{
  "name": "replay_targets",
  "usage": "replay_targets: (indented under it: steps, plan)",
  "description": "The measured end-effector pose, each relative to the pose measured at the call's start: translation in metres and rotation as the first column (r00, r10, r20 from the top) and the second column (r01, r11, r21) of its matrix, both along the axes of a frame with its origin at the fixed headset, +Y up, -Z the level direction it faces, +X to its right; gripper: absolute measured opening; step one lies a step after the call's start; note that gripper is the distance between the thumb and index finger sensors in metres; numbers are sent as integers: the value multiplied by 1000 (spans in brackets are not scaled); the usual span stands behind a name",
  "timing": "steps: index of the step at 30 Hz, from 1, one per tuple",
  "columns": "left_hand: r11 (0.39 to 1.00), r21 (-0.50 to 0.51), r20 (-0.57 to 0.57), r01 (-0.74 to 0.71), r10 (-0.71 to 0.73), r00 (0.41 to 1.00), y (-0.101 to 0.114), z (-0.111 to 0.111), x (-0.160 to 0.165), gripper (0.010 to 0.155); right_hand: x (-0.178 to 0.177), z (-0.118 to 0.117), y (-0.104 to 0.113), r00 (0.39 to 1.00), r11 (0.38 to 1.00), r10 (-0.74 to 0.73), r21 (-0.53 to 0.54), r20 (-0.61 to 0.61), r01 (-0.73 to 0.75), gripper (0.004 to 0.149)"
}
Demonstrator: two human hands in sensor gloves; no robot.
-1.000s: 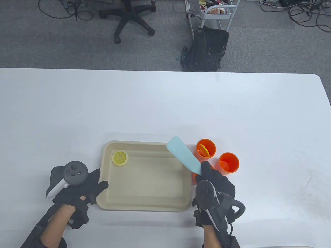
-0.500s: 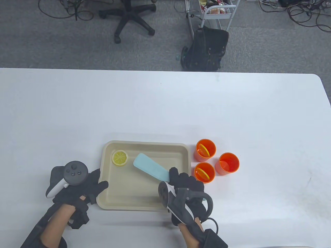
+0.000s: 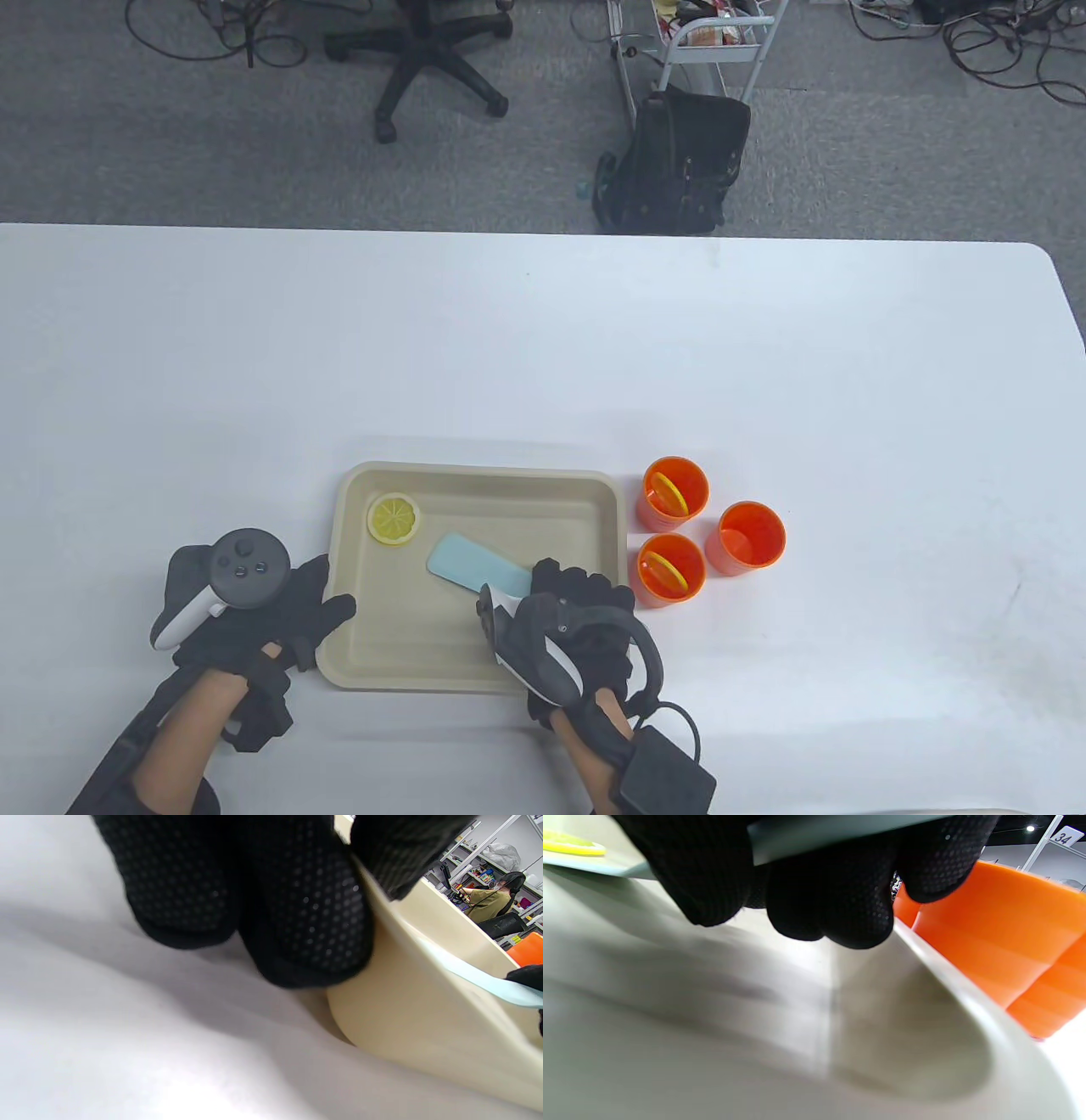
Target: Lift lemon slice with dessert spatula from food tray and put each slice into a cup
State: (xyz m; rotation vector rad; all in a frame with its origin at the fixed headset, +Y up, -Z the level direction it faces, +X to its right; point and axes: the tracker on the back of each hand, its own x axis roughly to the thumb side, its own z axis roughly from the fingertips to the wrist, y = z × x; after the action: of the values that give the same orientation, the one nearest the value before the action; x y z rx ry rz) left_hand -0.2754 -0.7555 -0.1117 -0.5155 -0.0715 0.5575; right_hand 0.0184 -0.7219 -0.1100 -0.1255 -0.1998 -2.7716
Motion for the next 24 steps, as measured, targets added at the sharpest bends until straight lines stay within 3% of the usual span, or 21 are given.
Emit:
replay_targets:
  steps: [9, 24]
  plan:
    - [1000, 1, -1, 3, -3, 1000, 0, 0, 1, 76, -5, -3, -3, 1000, 999, 27, 32, -14, -27, 54]
    - [1000, 4, 1, 10, -10, 1000, 0, 0, 1, 76, -17, -9, -6, 999, 998, 45, -40, -23, -46, 58]
